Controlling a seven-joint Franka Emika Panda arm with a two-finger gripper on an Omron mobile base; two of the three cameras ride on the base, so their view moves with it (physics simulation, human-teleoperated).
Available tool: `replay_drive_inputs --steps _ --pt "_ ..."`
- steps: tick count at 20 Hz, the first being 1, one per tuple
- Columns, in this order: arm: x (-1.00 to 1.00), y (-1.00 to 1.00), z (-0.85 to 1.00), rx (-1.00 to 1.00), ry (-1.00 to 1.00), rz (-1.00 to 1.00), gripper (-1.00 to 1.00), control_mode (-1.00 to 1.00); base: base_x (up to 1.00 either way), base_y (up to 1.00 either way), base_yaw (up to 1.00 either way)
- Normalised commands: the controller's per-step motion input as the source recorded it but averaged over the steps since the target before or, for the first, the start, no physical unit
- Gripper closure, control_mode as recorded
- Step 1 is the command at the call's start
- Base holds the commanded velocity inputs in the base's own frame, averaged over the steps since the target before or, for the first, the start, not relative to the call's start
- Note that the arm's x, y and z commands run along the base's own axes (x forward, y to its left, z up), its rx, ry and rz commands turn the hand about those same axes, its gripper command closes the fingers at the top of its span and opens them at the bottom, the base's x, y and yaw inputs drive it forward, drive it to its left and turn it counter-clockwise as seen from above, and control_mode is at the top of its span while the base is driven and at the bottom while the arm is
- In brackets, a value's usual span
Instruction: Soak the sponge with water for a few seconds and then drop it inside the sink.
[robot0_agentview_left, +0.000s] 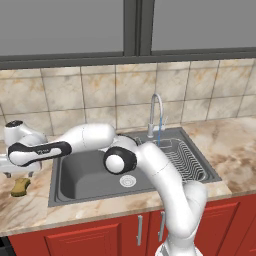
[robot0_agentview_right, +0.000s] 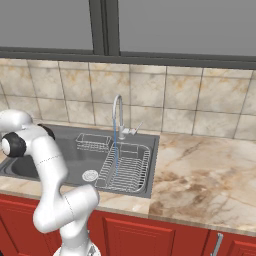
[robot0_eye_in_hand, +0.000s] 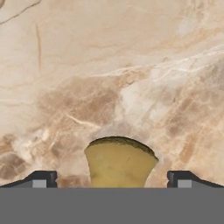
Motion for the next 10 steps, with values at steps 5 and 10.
replay_drive_inputs --steps 5,10 --pt "0.0 0.06 -0.13 0.0 0.0 0.0 -1.0 -1.0 0.0 0.0 0.0" --pt "-0.01 0.0 -0.16 0.0 0.0 0.0 -1.0 -1.0 0.0 0.0 0.0"
